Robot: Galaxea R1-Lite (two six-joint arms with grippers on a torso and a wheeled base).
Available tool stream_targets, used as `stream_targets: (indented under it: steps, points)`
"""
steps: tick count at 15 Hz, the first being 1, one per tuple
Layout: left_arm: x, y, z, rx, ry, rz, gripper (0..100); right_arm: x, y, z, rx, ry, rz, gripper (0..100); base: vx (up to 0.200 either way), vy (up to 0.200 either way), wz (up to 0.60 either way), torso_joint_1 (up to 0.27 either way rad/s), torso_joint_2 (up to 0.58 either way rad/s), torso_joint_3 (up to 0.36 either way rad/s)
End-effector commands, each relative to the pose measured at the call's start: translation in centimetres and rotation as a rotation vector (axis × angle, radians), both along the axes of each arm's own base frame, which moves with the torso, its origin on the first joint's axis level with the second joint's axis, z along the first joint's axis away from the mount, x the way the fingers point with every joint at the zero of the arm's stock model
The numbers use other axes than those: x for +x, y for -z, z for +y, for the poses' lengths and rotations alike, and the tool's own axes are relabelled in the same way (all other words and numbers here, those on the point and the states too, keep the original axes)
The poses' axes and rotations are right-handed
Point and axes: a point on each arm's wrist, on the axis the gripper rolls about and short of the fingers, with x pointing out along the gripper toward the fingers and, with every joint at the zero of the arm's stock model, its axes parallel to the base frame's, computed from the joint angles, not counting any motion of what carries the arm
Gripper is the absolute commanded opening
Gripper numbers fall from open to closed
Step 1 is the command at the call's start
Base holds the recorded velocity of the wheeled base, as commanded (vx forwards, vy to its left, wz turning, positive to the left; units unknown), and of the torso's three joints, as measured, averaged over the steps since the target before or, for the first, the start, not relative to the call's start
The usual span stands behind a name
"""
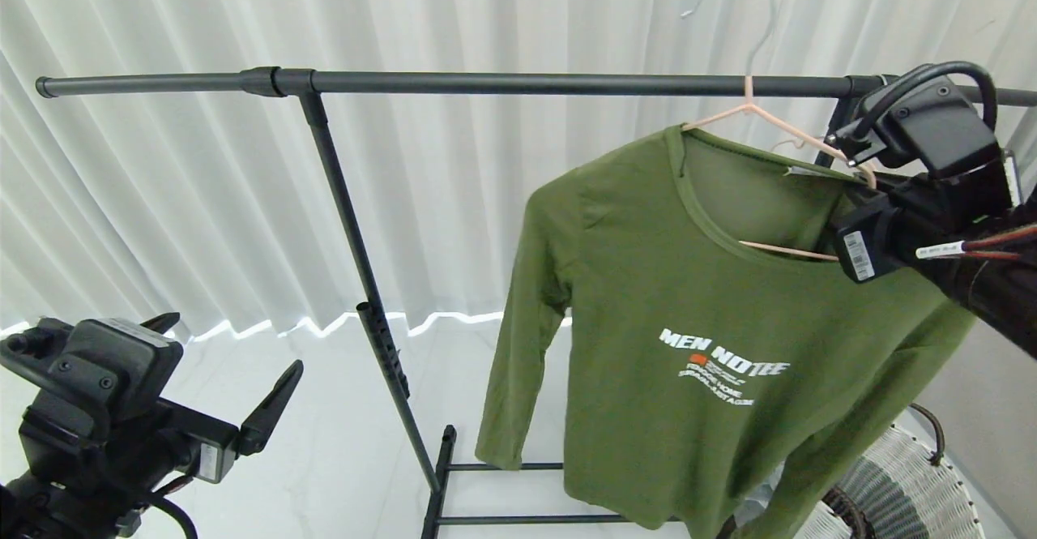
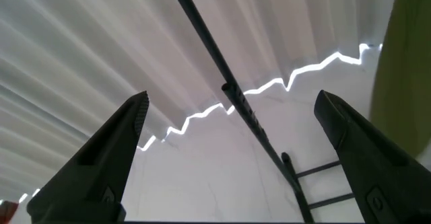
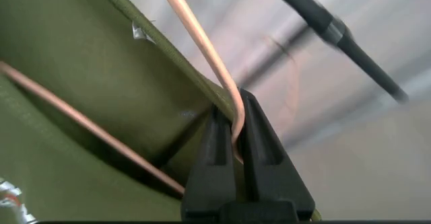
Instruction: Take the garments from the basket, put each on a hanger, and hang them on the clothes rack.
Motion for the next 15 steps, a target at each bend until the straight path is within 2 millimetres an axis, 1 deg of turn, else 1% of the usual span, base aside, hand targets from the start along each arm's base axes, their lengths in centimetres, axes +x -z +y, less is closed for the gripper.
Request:
stream_targets:
  steps: [1, 3, 4, 5, 7, 15]
  points:
    - [0.0, -0.2, 0.0, 0.014, 0.001, -0.01, 100, -0.1, 0.4, -2.3, -0.004, 0.12, 0.006, 0, 0.0, 0.0, 0.0, 0.0, 0.0, 0.0]
    - [0.0, -0.2, 0.0, 0.036, 0.006, -0.014, 100, -0.1, 0.8, -4.1, -0.008, 0.211, 0.011, 0, 0.0, 0.0, 0.0, 0.0, 0.0, 0.0]
    - [0.0, -0.3, -0.2, 0.035, 0.014, -0.018, 100, -0.1, 0.9, -4.7, -0.009, 0.238, 0.012, 0, 0.0, 0.0, 0.0, 0.0, 0.0, 0.0]
    - [0.0, -0.4, -0.2, 0.035, 0.015, -0.021, 100, -0.1, 0.9, -5.1, -0.007, 0.257, 0.01, 0, 0.0, 0.0, 0.0, 0.0, 0.0, 0.0]
    - [0.1, -0.5, -0.2, 0.033, 0.015, -0.024, 100, 0.1, 0.9, -5.2, -0.008, 0.264, 0.011, 0, 0.0, 0.0, 0.0, 0.0, 0.0, 0.0]
    - [0.1, -0.4, -0.2, 0.035, 0.017, -0.021, 100, -0.1, 1.2, -5.3, -0.013, 0.264, 0.018, 0, 0.2, 0.0, 0.0, 0.002, 0.0, 0.005]
